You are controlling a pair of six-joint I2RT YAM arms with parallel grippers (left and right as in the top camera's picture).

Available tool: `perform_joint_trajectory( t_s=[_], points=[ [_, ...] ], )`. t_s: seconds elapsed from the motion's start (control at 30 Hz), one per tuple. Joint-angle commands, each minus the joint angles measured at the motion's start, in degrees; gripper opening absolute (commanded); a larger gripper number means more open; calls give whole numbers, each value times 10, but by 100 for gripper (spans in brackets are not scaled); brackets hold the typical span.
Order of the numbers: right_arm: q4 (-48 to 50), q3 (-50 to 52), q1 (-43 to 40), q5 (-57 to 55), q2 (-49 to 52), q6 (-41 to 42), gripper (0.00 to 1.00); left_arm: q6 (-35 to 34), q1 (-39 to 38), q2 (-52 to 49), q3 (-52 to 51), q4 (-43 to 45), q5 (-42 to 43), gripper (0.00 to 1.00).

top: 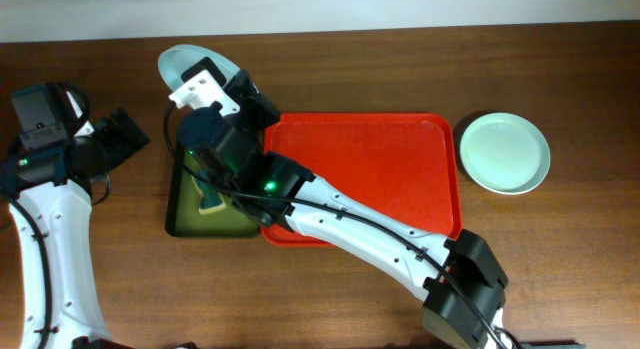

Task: Clean dirty plates on tray and stack at the side
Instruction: 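Lift the white plate with the right gripper and tilt it over the black tray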

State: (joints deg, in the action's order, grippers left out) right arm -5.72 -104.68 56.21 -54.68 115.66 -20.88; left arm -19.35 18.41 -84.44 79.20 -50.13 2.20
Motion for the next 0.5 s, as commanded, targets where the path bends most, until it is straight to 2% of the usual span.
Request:
perform_joint_trajectory(
  t_s=[0.0,0.1,0.23,0.33,0.47],
  points=[
    [40,-10,3,-15,-7,-60,4,-6,2,-1,2,1,4,99],
    [78,-10,3,-13,-8,-124,4,-5,2,-1,2,1,4,99],
    [82,-10,1,-12,-7,-124,4,-5,2,-1,2,1,4,99],
    [120,-10,-19,-9,-8,-151,4,-5,2,-1,2,1,4,99],
    [121,-10,-23,31,-7,-151,4,-5,2,-1,2,1,4,99]
  ],
)
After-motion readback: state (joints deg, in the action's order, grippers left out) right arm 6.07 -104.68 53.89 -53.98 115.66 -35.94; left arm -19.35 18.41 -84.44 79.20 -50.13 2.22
